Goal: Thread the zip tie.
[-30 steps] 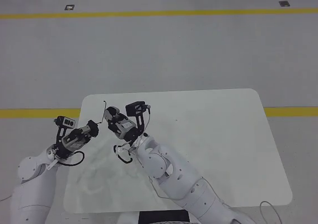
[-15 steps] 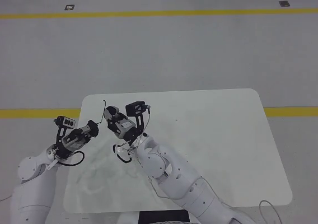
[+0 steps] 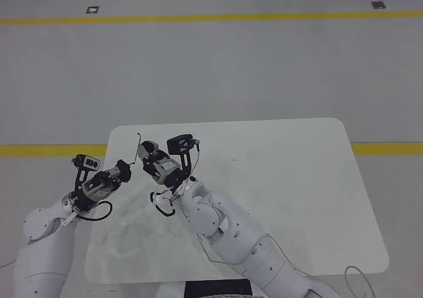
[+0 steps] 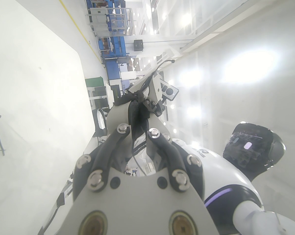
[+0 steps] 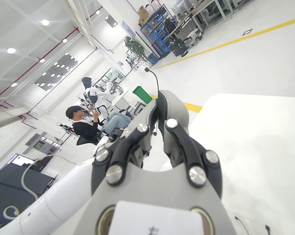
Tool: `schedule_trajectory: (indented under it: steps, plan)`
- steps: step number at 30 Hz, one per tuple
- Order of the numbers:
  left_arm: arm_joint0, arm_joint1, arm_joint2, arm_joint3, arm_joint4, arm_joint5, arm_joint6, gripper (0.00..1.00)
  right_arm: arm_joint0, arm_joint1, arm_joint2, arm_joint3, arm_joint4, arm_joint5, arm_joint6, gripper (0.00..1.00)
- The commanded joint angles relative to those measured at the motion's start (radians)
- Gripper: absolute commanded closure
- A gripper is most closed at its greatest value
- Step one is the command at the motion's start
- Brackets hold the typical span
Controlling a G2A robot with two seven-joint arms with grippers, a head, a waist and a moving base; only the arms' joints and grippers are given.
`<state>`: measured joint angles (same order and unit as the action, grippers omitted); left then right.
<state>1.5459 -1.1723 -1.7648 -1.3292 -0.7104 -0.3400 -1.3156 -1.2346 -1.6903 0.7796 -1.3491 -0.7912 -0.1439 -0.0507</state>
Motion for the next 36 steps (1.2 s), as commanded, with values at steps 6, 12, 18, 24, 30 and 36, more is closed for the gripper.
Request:
schedule_trajectory:
  steps: [6, 12, 18, 24, 30, 36]
  plan:
    - [0.0, 0.0, 0.0, 0.0, 0.0, 0.0, 0.0, 1.0, 0.0, -0.001, -0.002, 0.002, 0.0, 0.002, 0.007, 1.0]
    - [0.0, 0.0, 0.0, 0.0, 0.0, 0.0, 0.0, 1.0, 0.001, -0.002, -0.003, 0.006, 0.002, 0.002, 0.017, 1.0]
    - [0.0, 0.0, 0.0, 0.0, 0.0, 0.0, 0.0, 1.0, 0.0, -0.003, -0.004, 0.007, -0.005, -0.001, -0.003, 1.0]
    - [0.0, 0.0, 0.0, 0.0, 0.0, 0.0, 0.0, 1.0, -0.003, -0.003, -0.004, 0.004, -0.013, -0.002, -0.016, 1.0]
    - [0.0, 0.0, 0.0, 0.0, 0.0, 0.0, 0.0, 1.0, -0.007, -0.002, -0.002, -0.004, -0.018, -0.007, -0.024, 1.0]
    - [0.0, 0.0, 0.0, 0.0, 0.0, 0.0, 0.0, 1.0, -0.01, -0.002, -0.003, -0.01, -0.019, -0.008, -0.014, 1.0]
